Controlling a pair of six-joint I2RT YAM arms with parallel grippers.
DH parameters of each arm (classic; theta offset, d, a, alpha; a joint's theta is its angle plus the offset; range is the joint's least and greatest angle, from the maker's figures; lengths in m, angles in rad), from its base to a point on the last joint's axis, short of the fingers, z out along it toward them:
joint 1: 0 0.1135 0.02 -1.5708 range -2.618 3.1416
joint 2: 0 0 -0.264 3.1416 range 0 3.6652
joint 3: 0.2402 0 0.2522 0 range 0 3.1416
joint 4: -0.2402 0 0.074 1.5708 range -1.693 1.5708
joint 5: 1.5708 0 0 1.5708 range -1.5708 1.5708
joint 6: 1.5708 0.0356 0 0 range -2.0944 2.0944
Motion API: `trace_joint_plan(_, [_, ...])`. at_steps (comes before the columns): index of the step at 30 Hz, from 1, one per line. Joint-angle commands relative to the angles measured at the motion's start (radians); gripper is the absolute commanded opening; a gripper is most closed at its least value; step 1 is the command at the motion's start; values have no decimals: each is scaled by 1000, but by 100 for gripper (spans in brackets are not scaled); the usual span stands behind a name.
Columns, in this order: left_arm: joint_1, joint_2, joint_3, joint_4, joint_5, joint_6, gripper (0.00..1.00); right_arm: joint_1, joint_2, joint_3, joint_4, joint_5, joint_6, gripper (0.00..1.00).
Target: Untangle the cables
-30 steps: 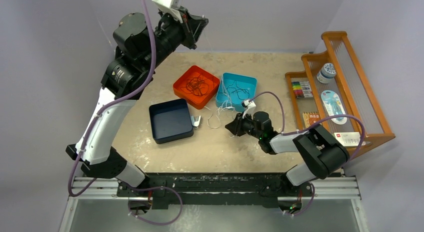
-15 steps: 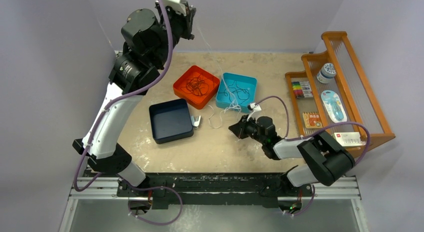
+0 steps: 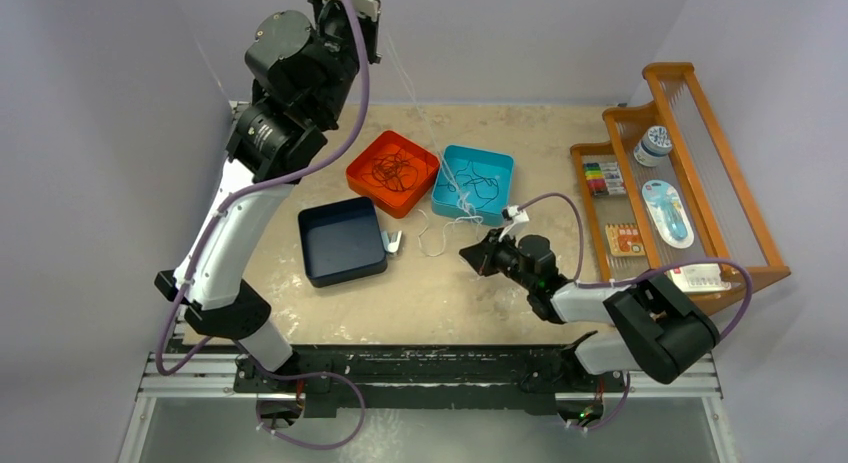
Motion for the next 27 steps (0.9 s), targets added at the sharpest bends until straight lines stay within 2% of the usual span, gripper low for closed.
trace_joint_plan(1, [11,-25,84,232,-70,111,0,-1,16,-45,-111,35,48,0])
trace_joint_plan(16, [12,3,94,389,-101,315,0,-1,52,-51,-127,50,99,0])
trace_joint_plan(27, [11,-40,18,422,-99,339,0,0,16,-37,-145,51,85,0])
